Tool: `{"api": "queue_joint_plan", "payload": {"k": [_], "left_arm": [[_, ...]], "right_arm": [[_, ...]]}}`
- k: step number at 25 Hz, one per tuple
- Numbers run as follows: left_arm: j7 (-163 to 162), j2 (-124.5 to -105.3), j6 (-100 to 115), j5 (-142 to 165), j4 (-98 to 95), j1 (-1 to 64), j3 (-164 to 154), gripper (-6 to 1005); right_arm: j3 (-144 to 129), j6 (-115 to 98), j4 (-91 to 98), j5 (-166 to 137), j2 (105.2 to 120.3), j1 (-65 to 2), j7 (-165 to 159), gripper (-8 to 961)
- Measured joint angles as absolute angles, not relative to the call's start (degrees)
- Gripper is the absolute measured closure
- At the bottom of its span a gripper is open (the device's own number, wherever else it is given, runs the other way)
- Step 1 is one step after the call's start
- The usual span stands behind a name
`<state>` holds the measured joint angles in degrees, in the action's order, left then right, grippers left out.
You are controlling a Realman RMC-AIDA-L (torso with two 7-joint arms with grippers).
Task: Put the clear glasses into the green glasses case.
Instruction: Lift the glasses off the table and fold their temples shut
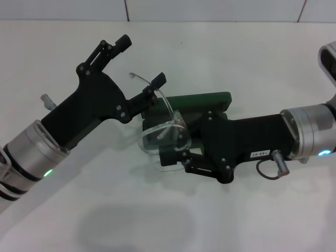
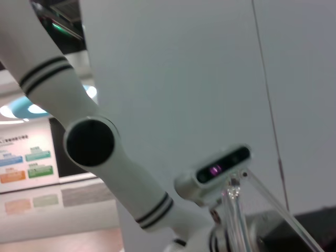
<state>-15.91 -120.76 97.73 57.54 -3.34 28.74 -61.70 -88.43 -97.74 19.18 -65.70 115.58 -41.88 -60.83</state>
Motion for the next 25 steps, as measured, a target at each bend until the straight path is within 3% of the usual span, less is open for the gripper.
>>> {"api": "queue_joint_plan", "payload": {"k": [10,25], "left_arm": [[-15.98,-120.73,97.81,57.53,-3.53,28.57,-61.70,124],[-15.71,-120.58,97.83,58.10,-3.64,28.45,-62.01,124]], "right_arm": [[-88.27,-95.03,18.73,-66.36,115.47,-41.76,-61.48,831],[-88.06,-93.29,19.16,-66.39,113.45,-41.60,-66.92,831]]}}
